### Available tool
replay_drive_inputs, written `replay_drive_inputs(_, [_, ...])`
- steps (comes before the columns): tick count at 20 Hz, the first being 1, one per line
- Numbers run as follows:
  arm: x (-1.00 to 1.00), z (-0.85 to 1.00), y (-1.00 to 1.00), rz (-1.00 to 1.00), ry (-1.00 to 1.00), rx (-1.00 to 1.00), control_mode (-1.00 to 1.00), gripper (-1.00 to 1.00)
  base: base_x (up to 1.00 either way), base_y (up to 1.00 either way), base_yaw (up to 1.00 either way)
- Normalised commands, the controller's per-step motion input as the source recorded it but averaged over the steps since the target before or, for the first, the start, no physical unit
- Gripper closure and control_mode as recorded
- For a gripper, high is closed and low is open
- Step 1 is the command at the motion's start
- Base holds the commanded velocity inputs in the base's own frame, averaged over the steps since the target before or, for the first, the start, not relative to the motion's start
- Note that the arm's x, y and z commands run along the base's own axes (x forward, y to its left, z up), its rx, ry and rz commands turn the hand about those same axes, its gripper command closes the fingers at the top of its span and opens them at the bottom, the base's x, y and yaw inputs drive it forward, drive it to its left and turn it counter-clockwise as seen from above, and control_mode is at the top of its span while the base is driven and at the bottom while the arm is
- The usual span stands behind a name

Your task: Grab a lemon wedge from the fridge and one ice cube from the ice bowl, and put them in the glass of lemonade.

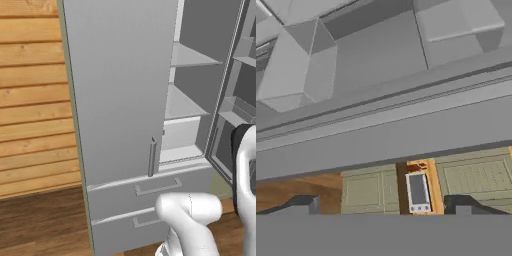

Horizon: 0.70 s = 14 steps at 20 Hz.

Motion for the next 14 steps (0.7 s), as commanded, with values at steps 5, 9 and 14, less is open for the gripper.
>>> replay_drive_inputs(5, [-0.1,-0.08,0.89,0.0,-0.45,0.63,-1.0,-1.0,0.0,0.0,0.0])
replay_drive_inputs(9, [0.0,-0.14,0.94,0.0,-0.27,0.72,-1.0,-1.0,0.0,0.0,0.0])
replay_drive_inputs(14, [0.06,-0.46,0.93,0.0,-0.19,0.85,-1.0,-1.0,0.0,0.0,0.0])
